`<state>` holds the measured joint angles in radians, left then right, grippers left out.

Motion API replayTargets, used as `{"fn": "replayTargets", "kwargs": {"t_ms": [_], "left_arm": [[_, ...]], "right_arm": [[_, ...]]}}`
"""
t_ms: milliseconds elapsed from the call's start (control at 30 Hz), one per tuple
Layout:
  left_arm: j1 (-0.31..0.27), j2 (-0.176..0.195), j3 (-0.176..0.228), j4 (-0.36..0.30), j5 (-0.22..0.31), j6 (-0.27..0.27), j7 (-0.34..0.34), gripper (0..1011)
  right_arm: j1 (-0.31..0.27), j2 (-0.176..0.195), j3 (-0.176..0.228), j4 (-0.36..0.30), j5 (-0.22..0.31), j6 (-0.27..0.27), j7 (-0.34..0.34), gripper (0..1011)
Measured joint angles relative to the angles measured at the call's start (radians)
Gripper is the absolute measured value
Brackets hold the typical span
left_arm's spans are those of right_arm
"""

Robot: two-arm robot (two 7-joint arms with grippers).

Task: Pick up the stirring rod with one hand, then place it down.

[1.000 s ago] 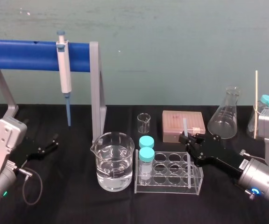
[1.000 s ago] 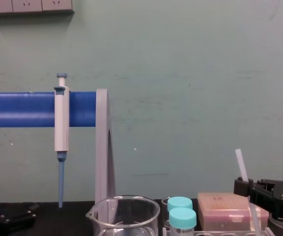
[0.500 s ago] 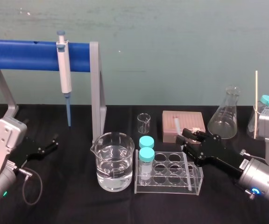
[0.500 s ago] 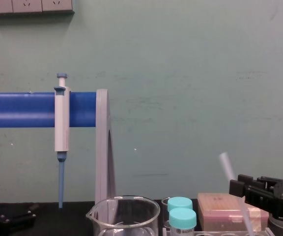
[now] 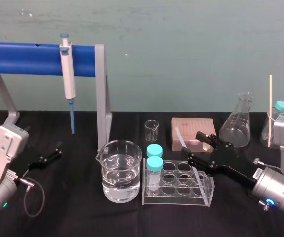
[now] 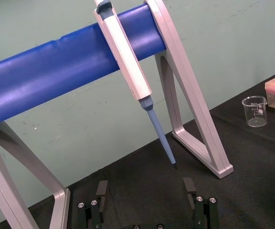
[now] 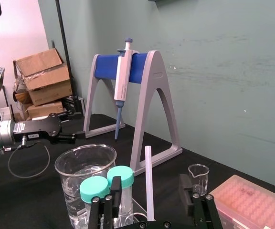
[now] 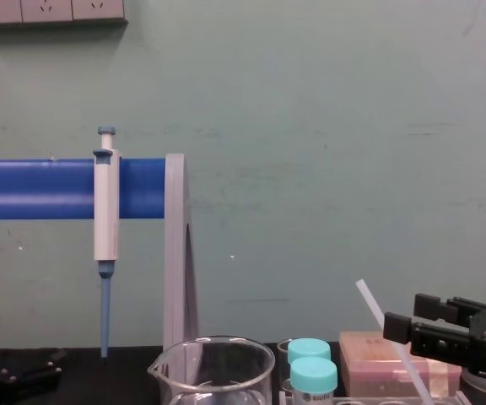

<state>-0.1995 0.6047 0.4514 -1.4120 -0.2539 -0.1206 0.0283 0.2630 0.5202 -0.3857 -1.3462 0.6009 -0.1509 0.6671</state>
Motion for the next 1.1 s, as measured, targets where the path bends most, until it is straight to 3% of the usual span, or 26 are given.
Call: {"fn": "replayTargets", "kwargs": {"t_ms": [100, 200, 233, 267, 300, 333, 367, 433, 533, 700, 1100], "left_arm": [[0.000, 0.000, 0.000, 0.000, 0.000, 0.000, 0.000, 1000], [0.000, 0.000, 0.000, 0.000, 0.000, 0.000, 0.000, 1000], [0.000, 0.000, 0.000, 0.000, 0.000, 0.000, 0.000, 1000], [0.000, 0.000, 0.000, 0.000, 0.000, 0.000, 0.000, 1000], [0.000, 0.000, 0.000, 0.000, 0.000, 0.000, 0.000, 1000], [0.000, 0.000, 0.000, 0.000, 0.000, 0.000, 0.000, 1000], [0.000, 0.000, 0.000, 0.000, 0.000, 0.000, 0.000, 1000], [0.000, 0.000, 0.000, 0.000, 0.000, 0.000, 0.000, 1000], [0.000, 0.000, 0.000, 0.000, 0.000, 0.000, 0.000, 1000], [0.000, 0.000, 0.000, 0.000, 0.000, 0.000, 0.000, 1000], [0.000, 0.000, 0.000, 0.000, 0.000, 0.000, 0.000, 1000]], "right_arm": [[-0.001, -0.002, 0.007, -0.003, -0.003, -0.005, -0.013, 834], [-0.017, -0.023, 0.052, -0.021, -0.020, -0.026, -0.104, 903], [-0.017, -0.023, 0.052, -0.021, -0.020, -0.026, -0.104, 951], [-0.033, -0.045, 0.086, -0.030, -0.051, -0.038, -0.206, 966], [-0.037, -0.053, 0.096, -0.032, -0.066, -0.039, -0.247, 1002], [-0.037, -0.053, 0.096, -0.032, -0.066, -0.039, -0.247, 1003], [-0.044, -0.067, 0.113, -0.034, -0.098, -0.031, -0.328, 1003], [-0.050, -0.084, 0.130, -0.032, -0.136, -0.002, -0.422, 1003], [-0.052, -0.100, 0.141, -0.017, -0.176, 0.042, -0.504, 1003], [-0.049, -0.111, 0.142, 0.010, -0.214, 0.076, -0.544, 1003], [-0.049, -0.111, 0.143, 0.006, -0.210, 0.072, -0.545, 1003]]}}
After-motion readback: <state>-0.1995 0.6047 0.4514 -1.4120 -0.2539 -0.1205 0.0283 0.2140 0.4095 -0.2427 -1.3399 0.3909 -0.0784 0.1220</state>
